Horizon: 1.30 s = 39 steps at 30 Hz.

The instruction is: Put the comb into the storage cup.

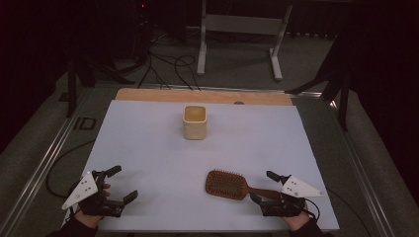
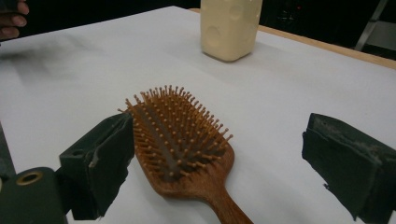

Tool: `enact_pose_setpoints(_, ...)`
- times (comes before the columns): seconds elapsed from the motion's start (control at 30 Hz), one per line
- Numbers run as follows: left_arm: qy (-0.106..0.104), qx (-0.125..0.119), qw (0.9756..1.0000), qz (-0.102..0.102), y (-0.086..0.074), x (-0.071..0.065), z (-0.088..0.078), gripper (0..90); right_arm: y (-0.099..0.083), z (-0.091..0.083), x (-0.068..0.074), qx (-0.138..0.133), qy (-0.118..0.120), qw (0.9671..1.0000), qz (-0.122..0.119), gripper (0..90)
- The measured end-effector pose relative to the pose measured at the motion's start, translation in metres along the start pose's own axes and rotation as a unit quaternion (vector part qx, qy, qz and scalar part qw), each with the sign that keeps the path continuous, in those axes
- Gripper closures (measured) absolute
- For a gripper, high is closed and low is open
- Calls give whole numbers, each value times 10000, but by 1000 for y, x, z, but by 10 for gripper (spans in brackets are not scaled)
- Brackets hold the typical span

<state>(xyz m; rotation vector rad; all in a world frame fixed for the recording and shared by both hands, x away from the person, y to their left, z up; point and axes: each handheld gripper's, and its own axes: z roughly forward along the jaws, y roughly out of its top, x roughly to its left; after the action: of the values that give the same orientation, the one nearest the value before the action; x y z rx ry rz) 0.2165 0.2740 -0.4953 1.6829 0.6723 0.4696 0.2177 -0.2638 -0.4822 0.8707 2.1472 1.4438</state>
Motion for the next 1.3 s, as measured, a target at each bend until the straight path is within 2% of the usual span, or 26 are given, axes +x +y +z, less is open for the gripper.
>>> enact_pose_setpoints(0.3, -22, 10, 10000, 39, 0, -1, 1, 2, 14, -6, 2, 77, -109, 9999, -13, 93)
enact_pose_setpoints(0.33, -30, -10, 10000, 37, 1, -1, 1, 2, 23, -10, 4, 120, -106, 9998, -72, 93)
enact_pose_setpoints(0.43, -43, -3, 10000, 41, 1, -1, 1, 2, 33, -13, 4, 158, -97, 9997, -164, 93)
enact_pose_setpoints(0.5, -54, -2, 10000, 41, 1, -2, 2, 2, 36, -13, 4, 142, -91, 9998, -139, 93)
enact_pose_setpoints(0.7, -53, -13, 10000, 50, 1, -2, 2, 2, 49, -13, -5, 103, -52, 9998, -144, 93)
enact_pose_setpoints(0.73, -55, -23, 10000, 56, 1, -2, 1, 2, 51, -11, -10, 84, -31, 9999, -90, 94)
enact_pose_setpoints(1.07, -72, -26, 9999, 65, 2, -2, 1, 2, 52, -5, -25, 220, -45, 9997, -41, 94)
enact_pose_setpoints(1.3, -75, -55, 9999, 89, 3, -3, 1, 2, 49, 5, -42, 428, -123, 9990, 6, 94)
